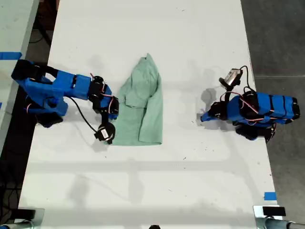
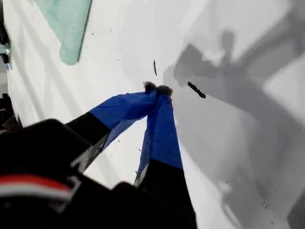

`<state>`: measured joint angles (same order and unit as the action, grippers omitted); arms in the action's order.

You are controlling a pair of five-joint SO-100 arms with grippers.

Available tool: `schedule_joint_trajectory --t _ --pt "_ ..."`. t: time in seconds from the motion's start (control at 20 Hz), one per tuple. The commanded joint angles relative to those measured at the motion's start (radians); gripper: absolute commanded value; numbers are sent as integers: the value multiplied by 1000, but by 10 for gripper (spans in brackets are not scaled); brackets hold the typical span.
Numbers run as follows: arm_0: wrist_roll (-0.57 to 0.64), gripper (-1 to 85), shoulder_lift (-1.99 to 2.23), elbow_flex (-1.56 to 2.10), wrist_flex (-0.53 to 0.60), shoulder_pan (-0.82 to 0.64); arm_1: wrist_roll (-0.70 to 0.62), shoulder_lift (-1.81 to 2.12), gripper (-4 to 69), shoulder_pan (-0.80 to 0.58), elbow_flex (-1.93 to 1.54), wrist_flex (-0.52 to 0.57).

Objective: Fold t shirt

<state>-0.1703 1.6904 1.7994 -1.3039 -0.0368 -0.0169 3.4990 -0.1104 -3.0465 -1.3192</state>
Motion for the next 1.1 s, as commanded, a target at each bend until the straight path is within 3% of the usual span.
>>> schedule_joint_trajectory --t 0.0,0.2,0.65,1.05 --pt "14 -1 -235 -400 -101 32 -14 8 -24 3 3 -3" --pt "44 -2 -476 -752 -161 12 -14 8 -24 3 5 -3" --pt "75 -2 -443 -778 -153 -51 -15 8 -24 3 5 -3" --pt "110 -2 -453 -784 -28 -66 -15 8 -24 2 5 -3"
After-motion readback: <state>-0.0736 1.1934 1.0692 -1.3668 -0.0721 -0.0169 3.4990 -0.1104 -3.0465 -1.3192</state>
